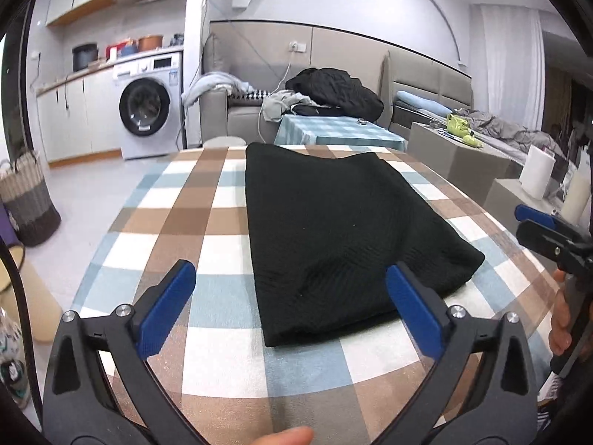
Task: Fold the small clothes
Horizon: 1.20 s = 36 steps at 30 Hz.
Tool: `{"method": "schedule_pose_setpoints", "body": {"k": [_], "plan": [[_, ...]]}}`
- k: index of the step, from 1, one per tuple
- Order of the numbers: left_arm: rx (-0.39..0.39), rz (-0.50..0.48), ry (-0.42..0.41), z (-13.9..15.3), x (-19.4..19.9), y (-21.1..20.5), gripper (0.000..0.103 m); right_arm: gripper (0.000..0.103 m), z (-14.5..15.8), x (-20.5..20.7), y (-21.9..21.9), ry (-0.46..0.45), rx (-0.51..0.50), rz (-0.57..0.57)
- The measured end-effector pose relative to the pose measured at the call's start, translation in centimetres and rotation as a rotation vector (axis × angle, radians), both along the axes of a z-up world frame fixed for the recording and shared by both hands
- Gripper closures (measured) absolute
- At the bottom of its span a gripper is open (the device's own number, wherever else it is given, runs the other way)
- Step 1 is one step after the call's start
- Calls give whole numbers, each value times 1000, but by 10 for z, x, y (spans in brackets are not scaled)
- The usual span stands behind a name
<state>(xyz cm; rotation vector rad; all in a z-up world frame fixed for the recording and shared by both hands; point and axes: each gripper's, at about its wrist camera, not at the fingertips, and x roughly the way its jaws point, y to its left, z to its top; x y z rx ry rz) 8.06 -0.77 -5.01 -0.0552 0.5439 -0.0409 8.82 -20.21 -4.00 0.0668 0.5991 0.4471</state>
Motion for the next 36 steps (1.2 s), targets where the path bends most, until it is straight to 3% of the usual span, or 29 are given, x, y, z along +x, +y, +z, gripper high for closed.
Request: {"method": "schedule_pose_setpoints", "body": {"k": [5,20,36], "plan": [[-8,-4,-17,-1,-4,-4,1,0,-7,1,5,-17,-37,-16],[-40,15,-39,-11,0,6,1,0,-14,-2,-10,-63,46,-39],[-41,16,-29,-14,2,4,1,0,-13,-12,0,-137,-23,-44]]}}
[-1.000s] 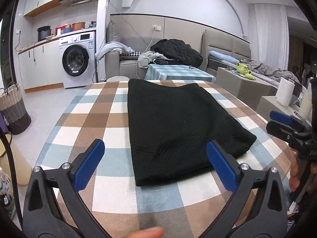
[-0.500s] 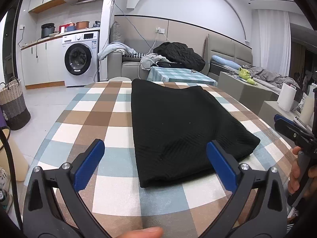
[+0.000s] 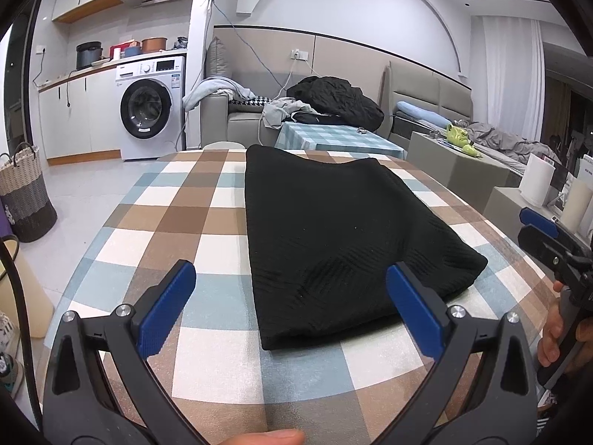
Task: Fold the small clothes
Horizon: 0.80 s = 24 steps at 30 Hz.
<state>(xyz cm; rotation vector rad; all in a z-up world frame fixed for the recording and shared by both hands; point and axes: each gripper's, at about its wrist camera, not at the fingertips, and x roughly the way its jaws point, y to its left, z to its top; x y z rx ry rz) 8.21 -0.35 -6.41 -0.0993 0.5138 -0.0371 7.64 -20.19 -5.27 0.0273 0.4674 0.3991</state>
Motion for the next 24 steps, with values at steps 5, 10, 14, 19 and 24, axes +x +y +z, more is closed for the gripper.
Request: {"method": "schedule_pose_setpoints", "body": {"k": [5,10,14,19,24], "plan": [[-3,2,-2,-1,1,-1,1,0,-2,3,-4,15,18,-3],[-4,1,-4,0,0,1,1,0,-3,5,-7,27,33,-10],[0,-2,-11,0,0,1,1,0,-3,5,-7,30,31,-11],[0,-1,-13,0,-1,1,1,0,-3,5,-6,31,28,-10],[0,-2,-13,0,-1,1,1,0,-3,4,-6,30,28,-13]]}}
